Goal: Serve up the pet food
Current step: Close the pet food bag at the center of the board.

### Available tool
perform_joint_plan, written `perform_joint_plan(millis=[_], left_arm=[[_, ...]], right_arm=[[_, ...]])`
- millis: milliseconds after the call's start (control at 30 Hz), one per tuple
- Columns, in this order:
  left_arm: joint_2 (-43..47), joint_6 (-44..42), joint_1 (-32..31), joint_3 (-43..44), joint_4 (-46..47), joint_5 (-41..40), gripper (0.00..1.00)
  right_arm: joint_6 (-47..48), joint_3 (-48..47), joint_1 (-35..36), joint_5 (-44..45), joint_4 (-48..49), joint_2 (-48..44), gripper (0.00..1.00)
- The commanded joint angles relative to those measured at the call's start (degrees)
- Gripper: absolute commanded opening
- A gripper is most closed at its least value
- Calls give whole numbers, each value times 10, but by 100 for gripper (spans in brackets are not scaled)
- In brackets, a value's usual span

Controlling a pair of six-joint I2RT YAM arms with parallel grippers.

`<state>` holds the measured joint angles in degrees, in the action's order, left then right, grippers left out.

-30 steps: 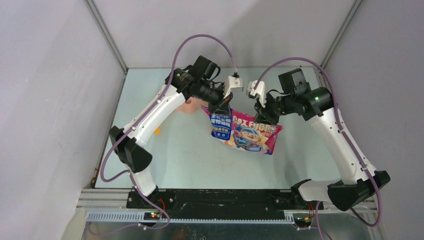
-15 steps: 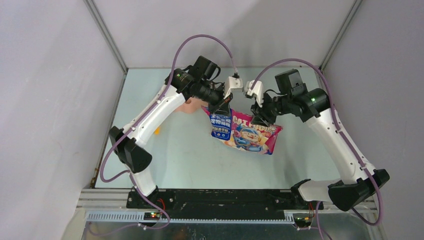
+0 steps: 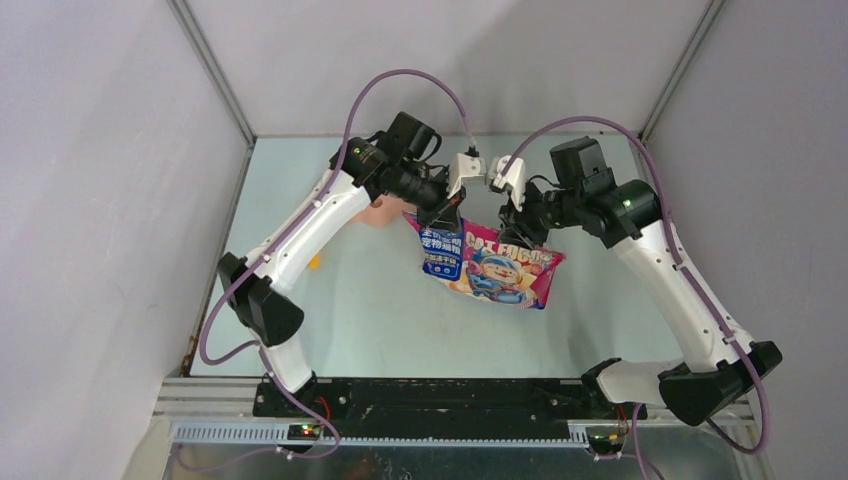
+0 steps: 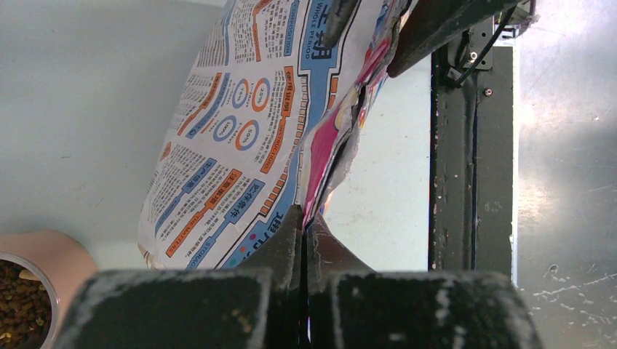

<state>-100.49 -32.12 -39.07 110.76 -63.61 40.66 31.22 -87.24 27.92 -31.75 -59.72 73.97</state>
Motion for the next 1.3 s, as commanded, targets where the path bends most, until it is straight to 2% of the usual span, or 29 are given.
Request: perform_joint_plan(millis=[0,100,200,233,267,367,433,467,533,567,633,767,800,833,900,967,1067,1167,1200,1267], left_arm=[[42,-7,-7,23,4,26,0],[42,-7,-7,23,4,26,0],[44,-8,-7,23,3,26,0],[44,-8,-7,22,3,25,0],[44,-8,-7,23,3,25,0],[44,-8,-7,23,3,25,0],[44,-8,-7,23,3,25,0],[43,-8,-7,24,3,25,0],[42,-8,-7,25,2,26,0],[42,-8,-7,25,2,26,0],[41,-8,-8,25,1,27,0],[41,-8,-7,28,1,32,0],[41,-8,-7,27,0,33,0],[42,-8,-7,27,0,37,0],[43,-11,-7,28,-2,46,0],[43,-18,-7,30,-10,59,0],[41,-40,-7,39,-31,86,0],[35,-70,-7,51,-65,116,0],[33,-76,-7,56,-71,122,0],[31,-93,-7,64,-91,138,0]], right_arm=[[-18,4,4,-13,54,-13,37],[-23,7,7,-22,58,-7,33],[-22,5,9,-32,51,2,11],[-20,4,10,-32,47,7,10],[-20,5,11,-32,46,9,13],[-22,22,17,-29,57,2,42],[-24,31,21,-24,68,-4,42],[-24,32,23,-21,70,-6,40],[-24,33,24,-17,72,-5,27],[-24,33,24,-17,71,-4,12],[-22,34,24,-15,69,0,0],[-19,42,24,-10,74,0,0],[-19,42,24,-8,73,0,2],[-19,42,24,-5,72,1,20],[-15,44,24,-1,69,-4,43],[-7,48,24,6,65,-9,51],[4,55,24,20,62,-12,51],[11,57,18,23,59,-9,29],[12,57,15,21,57,-7,17],[15,56,3,11,53,-1,1]])
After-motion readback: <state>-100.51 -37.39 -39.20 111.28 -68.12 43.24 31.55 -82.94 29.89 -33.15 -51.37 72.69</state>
